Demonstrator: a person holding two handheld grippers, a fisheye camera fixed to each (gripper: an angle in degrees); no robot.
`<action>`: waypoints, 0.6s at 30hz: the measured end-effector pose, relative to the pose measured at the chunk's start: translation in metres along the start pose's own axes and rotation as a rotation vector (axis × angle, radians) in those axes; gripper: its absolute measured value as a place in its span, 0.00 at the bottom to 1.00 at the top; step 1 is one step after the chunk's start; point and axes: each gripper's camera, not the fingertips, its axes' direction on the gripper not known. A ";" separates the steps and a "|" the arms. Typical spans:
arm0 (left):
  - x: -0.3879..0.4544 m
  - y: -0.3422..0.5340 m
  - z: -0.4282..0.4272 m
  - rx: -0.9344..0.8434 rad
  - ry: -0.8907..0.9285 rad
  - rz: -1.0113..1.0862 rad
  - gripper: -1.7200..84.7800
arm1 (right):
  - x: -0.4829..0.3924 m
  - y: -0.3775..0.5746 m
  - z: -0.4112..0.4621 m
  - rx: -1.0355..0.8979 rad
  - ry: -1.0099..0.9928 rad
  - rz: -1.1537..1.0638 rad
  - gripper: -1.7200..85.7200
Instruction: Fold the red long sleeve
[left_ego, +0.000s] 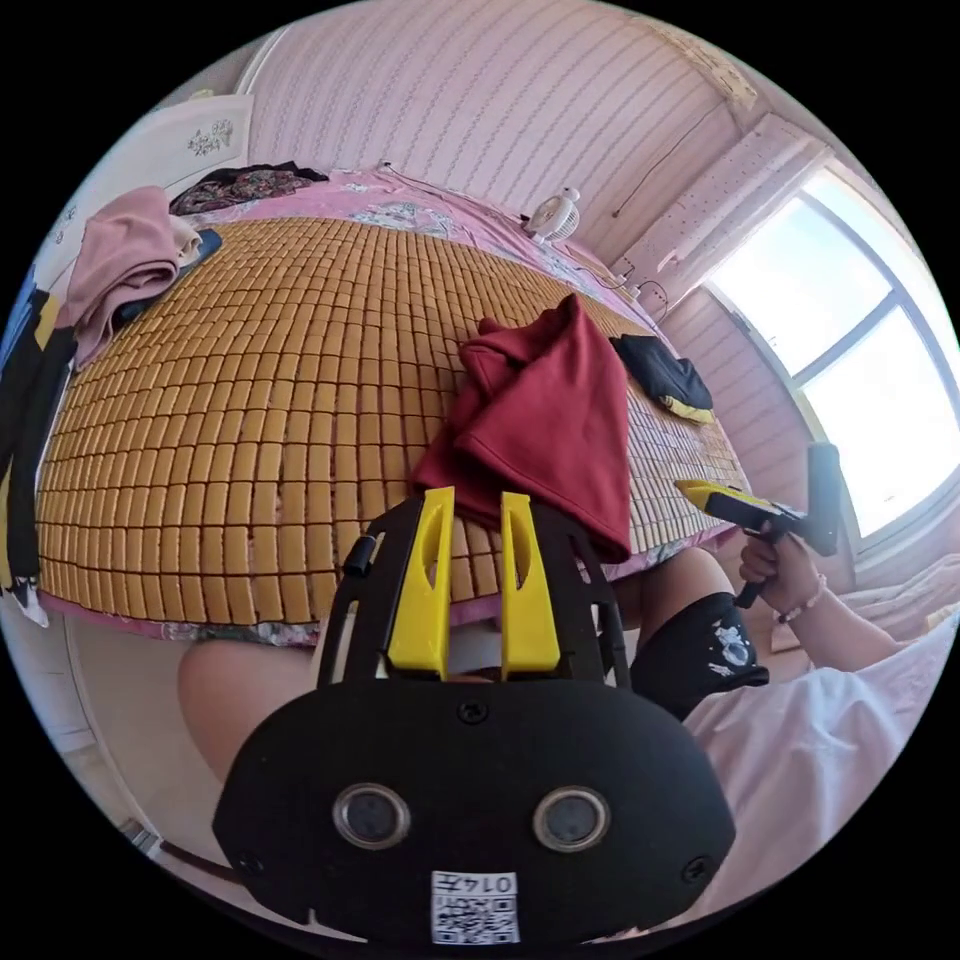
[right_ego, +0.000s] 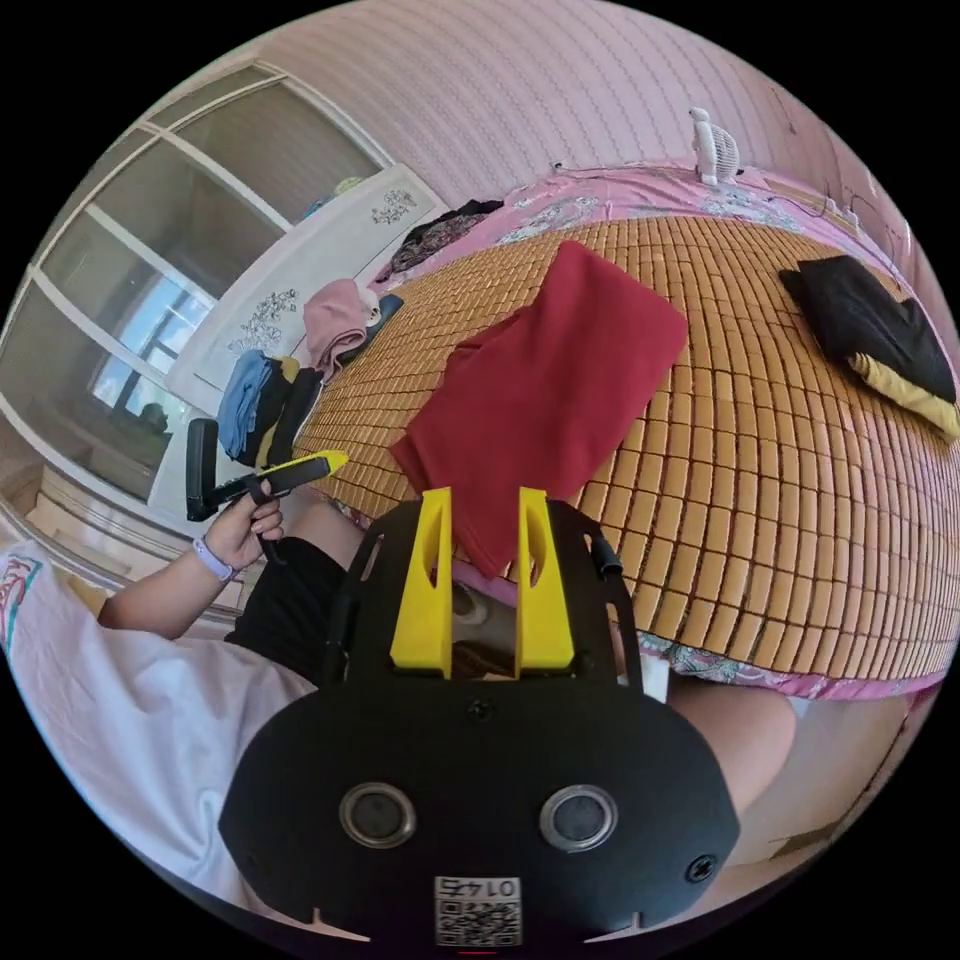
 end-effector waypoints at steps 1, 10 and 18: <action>0.000 -0.011 0.008 -0.012 -0.045 0.025 0.11 | -0.019 -0.016 0.011 -0.024 0.027 -0.094 0.14; 0.006 -0.081 0.092 -0.286 -0.192 0.056 0.14 | -0.111 -0.131 0.128 -0.264 0.133 -0.423 0.17; 0.013 -0.099 0.094 -0.314 -0.050 0.036 0.08 | -0.074 -0.120 0.102 -0.245 0.229 -0.411 0.03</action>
